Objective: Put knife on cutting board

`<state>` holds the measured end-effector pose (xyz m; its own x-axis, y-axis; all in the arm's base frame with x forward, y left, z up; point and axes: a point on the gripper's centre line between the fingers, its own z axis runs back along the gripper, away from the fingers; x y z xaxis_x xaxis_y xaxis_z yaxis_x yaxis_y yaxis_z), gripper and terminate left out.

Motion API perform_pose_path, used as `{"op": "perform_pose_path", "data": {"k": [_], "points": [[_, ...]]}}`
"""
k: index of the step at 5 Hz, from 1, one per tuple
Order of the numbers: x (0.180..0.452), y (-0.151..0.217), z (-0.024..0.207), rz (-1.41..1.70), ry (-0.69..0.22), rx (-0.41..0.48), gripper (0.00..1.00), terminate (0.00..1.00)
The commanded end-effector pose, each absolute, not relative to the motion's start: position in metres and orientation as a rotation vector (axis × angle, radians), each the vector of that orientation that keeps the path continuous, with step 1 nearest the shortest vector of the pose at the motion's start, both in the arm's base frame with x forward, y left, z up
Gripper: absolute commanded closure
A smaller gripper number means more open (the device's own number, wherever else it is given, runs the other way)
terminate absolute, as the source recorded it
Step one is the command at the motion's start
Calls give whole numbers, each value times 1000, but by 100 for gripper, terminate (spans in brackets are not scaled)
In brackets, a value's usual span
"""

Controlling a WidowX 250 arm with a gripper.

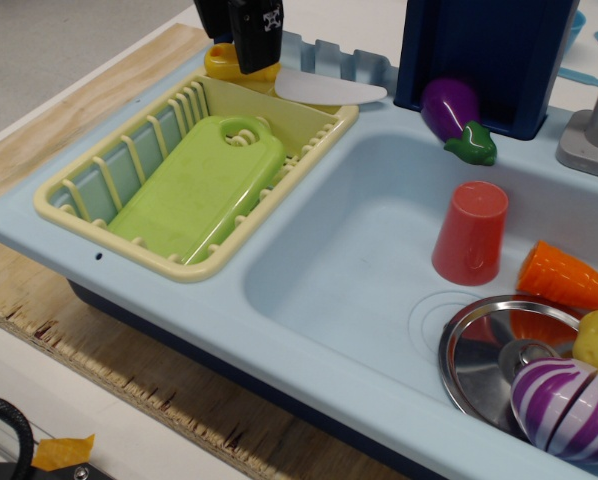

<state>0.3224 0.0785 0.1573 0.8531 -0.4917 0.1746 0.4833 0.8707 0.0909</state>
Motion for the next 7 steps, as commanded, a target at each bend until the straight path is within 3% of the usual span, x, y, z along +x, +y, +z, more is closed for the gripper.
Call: {"op": "perform_pose_path", "data": {"k": [1,7], "points": [[330,78,166,-572,-265,66,0,0],[325,93,124,-566,-269,-23,0,0]]}}
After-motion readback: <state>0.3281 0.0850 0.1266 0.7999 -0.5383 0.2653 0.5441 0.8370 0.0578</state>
